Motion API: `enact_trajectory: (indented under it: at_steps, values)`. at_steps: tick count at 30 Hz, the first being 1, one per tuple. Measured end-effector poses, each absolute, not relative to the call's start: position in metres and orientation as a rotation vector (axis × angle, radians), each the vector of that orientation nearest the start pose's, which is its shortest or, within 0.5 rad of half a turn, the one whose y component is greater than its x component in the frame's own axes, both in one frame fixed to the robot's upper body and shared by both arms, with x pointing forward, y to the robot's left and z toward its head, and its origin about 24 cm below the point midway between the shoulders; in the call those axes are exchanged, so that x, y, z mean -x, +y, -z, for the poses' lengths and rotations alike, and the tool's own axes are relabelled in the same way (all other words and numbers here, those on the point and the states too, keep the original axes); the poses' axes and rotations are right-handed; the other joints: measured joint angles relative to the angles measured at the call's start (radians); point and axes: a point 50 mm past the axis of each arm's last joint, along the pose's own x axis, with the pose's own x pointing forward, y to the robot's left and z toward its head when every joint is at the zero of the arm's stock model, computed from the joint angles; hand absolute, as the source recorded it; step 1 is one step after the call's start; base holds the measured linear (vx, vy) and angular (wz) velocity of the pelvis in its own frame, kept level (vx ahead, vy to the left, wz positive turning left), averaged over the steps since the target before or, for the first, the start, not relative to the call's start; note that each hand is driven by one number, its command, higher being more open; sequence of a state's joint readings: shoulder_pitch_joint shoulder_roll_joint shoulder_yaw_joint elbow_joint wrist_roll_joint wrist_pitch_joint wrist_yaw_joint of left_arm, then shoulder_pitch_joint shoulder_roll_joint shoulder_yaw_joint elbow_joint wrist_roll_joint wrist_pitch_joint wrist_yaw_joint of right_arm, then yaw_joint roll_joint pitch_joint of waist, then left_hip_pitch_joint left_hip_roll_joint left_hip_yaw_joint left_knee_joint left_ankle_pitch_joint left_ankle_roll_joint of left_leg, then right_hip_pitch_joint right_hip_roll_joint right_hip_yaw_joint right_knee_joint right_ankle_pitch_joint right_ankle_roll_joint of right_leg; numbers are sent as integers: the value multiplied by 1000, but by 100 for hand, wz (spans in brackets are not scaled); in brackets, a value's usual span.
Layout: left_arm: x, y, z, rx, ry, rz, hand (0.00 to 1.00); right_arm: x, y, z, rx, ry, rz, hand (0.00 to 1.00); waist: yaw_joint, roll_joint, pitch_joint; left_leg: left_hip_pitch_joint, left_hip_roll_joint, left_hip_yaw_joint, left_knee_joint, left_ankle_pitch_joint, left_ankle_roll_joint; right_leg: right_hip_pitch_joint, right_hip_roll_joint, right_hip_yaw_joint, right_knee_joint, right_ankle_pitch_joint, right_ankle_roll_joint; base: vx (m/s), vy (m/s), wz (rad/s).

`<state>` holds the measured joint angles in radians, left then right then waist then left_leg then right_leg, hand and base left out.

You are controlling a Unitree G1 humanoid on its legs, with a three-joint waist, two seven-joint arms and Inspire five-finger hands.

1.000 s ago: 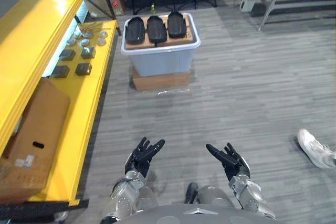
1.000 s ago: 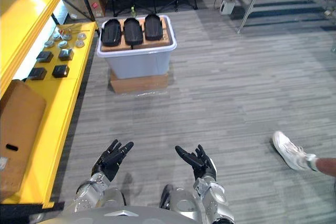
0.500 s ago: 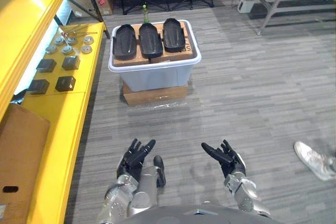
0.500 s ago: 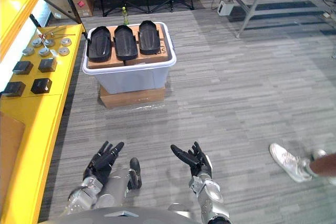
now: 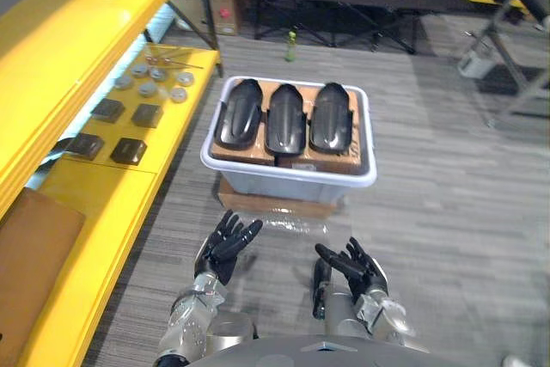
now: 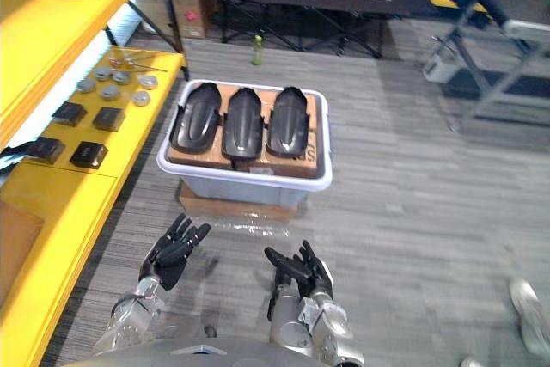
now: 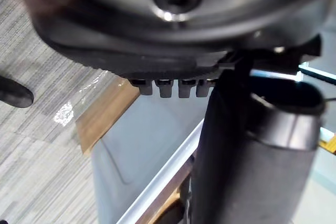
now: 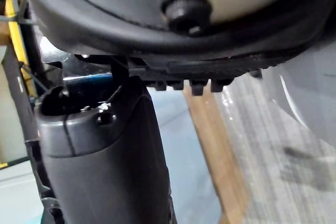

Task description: Walk over and take three plastic housings, then place them on the shelf

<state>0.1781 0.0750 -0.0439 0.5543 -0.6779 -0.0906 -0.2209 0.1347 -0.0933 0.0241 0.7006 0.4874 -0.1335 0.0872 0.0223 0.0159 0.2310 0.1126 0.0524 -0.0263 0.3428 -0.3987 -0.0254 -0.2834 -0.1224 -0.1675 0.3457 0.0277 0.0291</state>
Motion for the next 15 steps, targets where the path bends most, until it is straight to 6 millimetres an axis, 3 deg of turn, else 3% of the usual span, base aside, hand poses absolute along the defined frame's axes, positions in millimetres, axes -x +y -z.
enact_trajectory:
  at_steps: [1, 2, 3, 4, 6, 8, 9, 10, 11, 12, 15]
  values:
    - [-156, 168, 103, 631, 553, -92, 100, -152, -187, 116, -371, 653, 189, 100, -1, 24, -11, 6, 31, -2, -5, -8, -7, 3, 21, -20, 10, -20, -13, 335, -210, 27]
    - [-149, 168, 108, 640, 585, -107, 100, -154, -192, 114, -361, 634, 211, 100, -6, 43, -19, -27, 53, -4, 89, 7, -25, 8, 35, -43, 31, -68, -30, 412, -236, 37]
    - [-150, 167, 110, 641, 594, -107, 100, -153, -196, 114, -355, 634, 236, 100, -13, 45, -18, -95, 69, 4, 237, 47, -51, 28, 37, -63, 32, -92, -37, 407, -241, 51]
    - [-145, 164, 112, 648, 609, -106, 100, -150, -201, 114, -348, 632, 256, 100, -17, 49, -8, -173, 98, 14, 427, 151, -74, 94, 55, -80, -1, -107, -52, 402, -264, 35]
    - [-141, 160, 114, 653, 622, -100, 100, -148, -206, 112, -340, 603, 280, 100, -11, 37, 5, -250, 137, 67, 573, 153, -71, 183, 61, -85, -60, -111, -66, 406, -197, 8]
    - [-147, 157, 111, 653, 607, -77, 100, -148, -214, 106, -339, 548, 313, 100, -16, 23, 12, -291, 154, 120, 479, 133, -61, 242, 58, -100, -127, -100, -60, 366, -141, 3]
    - [-153, 155, 108, 656, 589, -67, 100, -151, -218, 100, -340, 502, 325, 100, -30, 25, 11, -292, 154, 134, 312, 138, -69, 266, 58, -103, -159, -92, -52, 423, -63, -19]
    - [-166, 153, 102, 654, 552, -48, 100, -159, -226, 88, -336, 428, 349, 100, -42, 39, 11, -260, 140, 135, -3, 226, -83, 267, 58, -93, -174, -90, -42, 454, 12, -35]
    - [-172, 153, 99, 650, 529, -42, 100, -163, -229, 82, -335, 397, 355, 100, -53, 46, 11, -241, 131, 136, -117, 348, -88, 267, 59, -78, -172, -99, -28, 407, 118, -49]
    - [-175, 152, 97, 650, 518, -39, 100, -162, -230, 79, -332, 384, 363, 100, -56, 61, 5, -230, 129, 141, -159, 420, -89, 268, 63, -70, -172, -107, -15, 262, 176, -26]
    - [-190, 157, 86, 622, 462, -16, 100, -149, -223, 84, -369, 399, 371, 100, -57, 17, 18, -194, 84, 163, -220, 415, -79, 267, 19, -49, -179, -118, 16, 156, 166, -6]
